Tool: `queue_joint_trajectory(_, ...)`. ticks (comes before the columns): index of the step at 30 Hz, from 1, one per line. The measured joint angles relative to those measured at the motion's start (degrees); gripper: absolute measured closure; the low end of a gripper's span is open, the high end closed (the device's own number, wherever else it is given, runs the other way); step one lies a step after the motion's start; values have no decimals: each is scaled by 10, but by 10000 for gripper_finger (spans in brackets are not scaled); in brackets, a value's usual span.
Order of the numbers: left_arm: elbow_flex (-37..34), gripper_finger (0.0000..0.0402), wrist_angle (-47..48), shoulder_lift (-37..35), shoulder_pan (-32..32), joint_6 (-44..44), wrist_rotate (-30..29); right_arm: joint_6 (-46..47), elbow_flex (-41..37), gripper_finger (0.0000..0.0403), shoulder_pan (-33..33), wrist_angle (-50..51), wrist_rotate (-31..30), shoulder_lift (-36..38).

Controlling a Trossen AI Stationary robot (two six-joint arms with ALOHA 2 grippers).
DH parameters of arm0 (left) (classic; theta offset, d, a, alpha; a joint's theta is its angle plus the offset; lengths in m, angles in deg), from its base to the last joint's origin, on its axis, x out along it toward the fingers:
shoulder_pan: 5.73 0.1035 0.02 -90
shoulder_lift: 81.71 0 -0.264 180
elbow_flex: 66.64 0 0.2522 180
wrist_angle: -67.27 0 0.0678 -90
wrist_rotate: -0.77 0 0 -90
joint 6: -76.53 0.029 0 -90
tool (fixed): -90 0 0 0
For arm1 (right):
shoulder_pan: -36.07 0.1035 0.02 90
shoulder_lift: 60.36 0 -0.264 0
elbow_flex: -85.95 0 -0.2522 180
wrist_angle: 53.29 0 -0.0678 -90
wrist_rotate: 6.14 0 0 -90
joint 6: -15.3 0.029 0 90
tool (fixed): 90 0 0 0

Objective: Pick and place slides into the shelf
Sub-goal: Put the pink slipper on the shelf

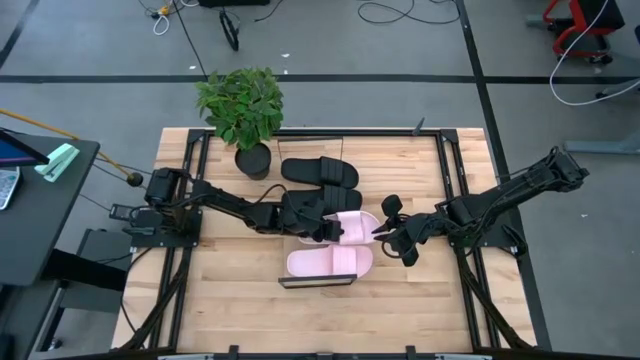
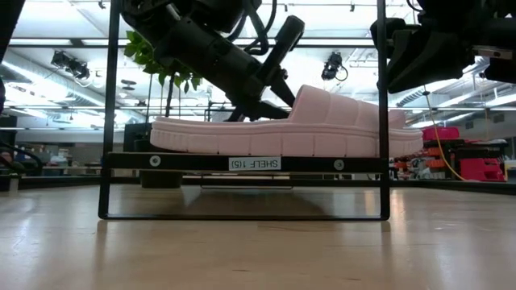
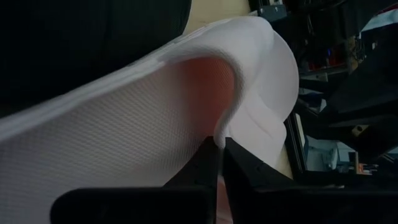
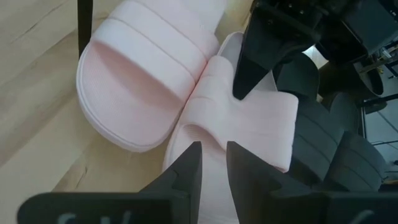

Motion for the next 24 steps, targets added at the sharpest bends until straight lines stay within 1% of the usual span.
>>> queue_joint_trajectory(6, 0, 387, 2, 1, 3, 10, -1, 0, 0, 323, 0, 0, 0, 0)
queue_joint_trajectory(15, 0, 390, 10, 2, 3, 17, -24, 0, 0, 323, 0, 0, 0, 0)
queue_joint_trajectory(21, -1, 382, 9, -3, 3, 23, -27, 0, 0, 323, 0, 0, 0, 0)
queue_joint_trajectory(24, -3, 389, 2, -10, 1, 25, -29, 0, 0, 323, 0, 1, 0, 0)
